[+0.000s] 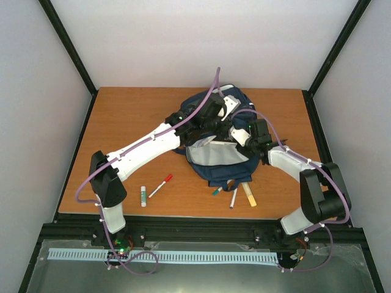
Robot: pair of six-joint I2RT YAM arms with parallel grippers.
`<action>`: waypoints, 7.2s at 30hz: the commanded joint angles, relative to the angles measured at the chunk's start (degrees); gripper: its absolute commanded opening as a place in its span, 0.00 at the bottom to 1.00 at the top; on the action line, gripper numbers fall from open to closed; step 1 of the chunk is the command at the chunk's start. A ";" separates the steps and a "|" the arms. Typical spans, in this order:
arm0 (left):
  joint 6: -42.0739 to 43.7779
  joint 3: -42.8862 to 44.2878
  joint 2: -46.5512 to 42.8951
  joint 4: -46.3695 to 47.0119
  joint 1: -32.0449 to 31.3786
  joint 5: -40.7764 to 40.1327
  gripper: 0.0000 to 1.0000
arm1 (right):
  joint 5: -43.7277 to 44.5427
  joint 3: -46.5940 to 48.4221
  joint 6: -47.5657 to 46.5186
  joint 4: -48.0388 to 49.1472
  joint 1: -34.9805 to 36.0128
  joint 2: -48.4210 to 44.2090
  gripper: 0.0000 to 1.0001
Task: Pack the student bag
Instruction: Place the book in the student bag, then adjust the student bag at the center of the board.
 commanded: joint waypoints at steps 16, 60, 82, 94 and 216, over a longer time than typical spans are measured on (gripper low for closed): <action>-1.14 2.90 -3.38 5.20 0.40 -0.38 0.01 | 0.56 -6.05 0.24 3.77 3.99 -9.28 0.44; -0.29 7.79 2.86 -6.28 4.64 -14.12 0.01 | -13.32 -9.78 -2.74 -16.21 6.41 -20.69 0.38; -6.95 -18.55 -6.17 -5.67 9.98 -3.03 0.05 | -0.40 -8.70 17.69 -16.99 1.78 -35.48 0.53; -13.37 -29.68 -8.48 -1.92 6.85 -0.77 0.56 | -0.52 -8.41 17.96 -16.93 1.14 -33.48 0.55; -23.40 -55.54 -16.10 26.13 19.70 11.15 0.66 | -17.71 7.54 13.92 -22.83 11.43 -1.69 0.58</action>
